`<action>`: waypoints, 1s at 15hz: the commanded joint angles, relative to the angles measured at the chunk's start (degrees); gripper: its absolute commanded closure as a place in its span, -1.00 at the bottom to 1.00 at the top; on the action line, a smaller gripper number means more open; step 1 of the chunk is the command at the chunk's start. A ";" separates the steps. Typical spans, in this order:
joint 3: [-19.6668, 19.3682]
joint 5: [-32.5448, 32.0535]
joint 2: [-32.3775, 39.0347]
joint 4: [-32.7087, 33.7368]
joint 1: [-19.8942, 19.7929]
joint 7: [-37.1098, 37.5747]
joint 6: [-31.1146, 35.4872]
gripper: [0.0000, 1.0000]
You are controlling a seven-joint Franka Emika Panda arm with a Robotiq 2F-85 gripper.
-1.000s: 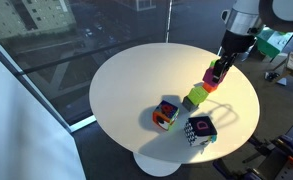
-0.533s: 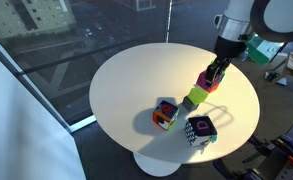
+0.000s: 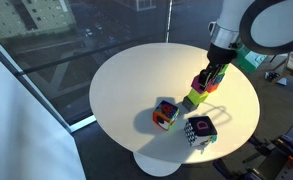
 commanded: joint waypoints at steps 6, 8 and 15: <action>0.06 -0.02 1.70 0.27 0.16 2.03 1.67 0.35; 0.03 -0.02 1.86 0.35 0.14 2.07 1.60 0.35; -0.02 0.23 1.91 0.45 0.10 1.98 1.46 -1.00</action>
